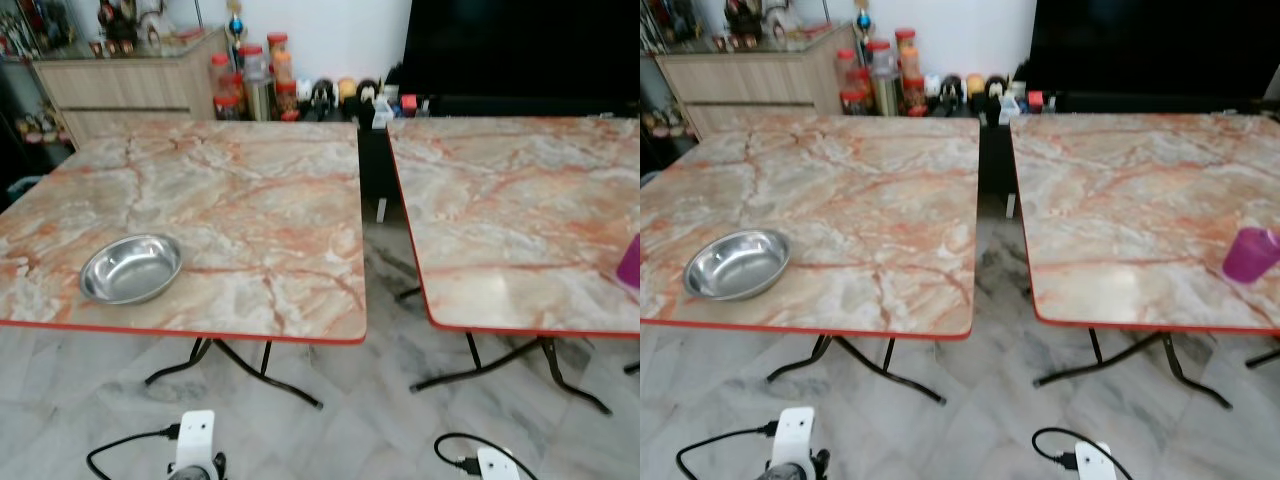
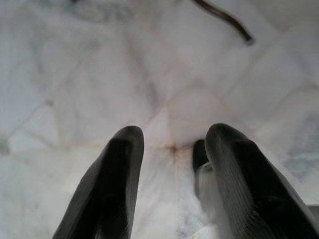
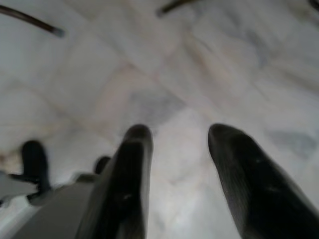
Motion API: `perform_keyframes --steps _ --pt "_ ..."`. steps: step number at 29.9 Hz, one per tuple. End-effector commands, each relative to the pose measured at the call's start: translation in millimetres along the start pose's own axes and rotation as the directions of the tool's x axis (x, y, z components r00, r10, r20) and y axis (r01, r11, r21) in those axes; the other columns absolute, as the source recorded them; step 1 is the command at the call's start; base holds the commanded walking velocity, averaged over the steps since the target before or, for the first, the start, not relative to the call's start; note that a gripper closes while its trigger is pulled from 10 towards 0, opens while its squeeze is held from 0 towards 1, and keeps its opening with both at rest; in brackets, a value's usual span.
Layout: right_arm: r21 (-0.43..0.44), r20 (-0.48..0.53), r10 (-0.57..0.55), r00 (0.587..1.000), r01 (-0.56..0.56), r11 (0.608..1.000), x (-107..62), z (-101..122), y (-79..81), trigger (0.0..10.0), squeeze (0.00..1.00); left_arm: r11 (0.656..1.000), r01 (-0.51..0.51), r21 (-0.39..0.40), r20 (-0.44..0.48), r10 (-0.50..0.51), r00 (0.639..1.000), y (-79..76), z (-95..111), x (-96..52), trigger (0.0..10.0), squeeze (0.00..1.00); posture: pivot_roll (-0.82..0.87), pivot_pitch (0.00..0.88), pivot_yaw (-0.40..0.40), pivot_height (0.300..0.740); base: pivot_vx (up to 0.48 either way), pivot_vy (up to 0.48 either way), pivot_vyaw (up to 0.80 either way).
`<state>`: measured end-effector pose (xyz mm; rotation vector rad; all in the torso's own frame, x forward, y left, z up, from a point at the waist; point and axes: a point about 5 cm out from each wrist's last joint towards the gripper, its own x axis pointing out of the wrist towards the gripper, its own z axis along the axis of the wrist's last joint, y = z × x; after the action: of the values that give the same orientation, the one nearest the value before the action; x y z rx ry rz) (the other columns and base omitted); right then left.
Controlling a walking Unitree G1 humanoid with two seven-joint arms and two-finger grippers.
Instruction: Setting the table
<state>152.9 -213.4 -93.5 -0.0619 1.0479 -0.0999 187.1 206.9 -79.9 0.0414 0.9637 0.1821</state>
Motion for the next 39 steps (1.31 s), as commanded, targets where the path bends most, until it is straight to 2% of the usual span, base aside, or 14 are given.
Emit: perform_keyframes --steps 1,23,39 --pt "0.002 -0.004 -0.010 1.000 0.010 1.000 -1.1 -4.1 -4.3 10.0 0.00 1.000 0.017 -0.002 0.010 -0.017 1.000 -6.0 6.6 0.9 10.0 0.00 0.00 0.000 -0.006 0.740 0.274 -0.390 0.00" --pt "0.009 -0.006 -0.005 1.000 0.005 1.000 -1.0 -4.1 -3.9 10.0 0.00 0.999 0.031 0.018 0.011 -0.032 0.999 -6.4 8.1 1.1 10.0 0.00 0.00 0.000 -0.006 0.740 0.262 -0.399 0.00" --pt "-0.009 -0.013 -0.016 1.000 0.016 1.000 -1.0 -3.1 -8.3 10.0 0.00 0.998 0.057 0.005 0.026 -0.057 0.998 -12.8 10.6 1.0 10.0 0.00 -0.01 0.000 -0.025 0.740 0.000 -0.466 0.00"
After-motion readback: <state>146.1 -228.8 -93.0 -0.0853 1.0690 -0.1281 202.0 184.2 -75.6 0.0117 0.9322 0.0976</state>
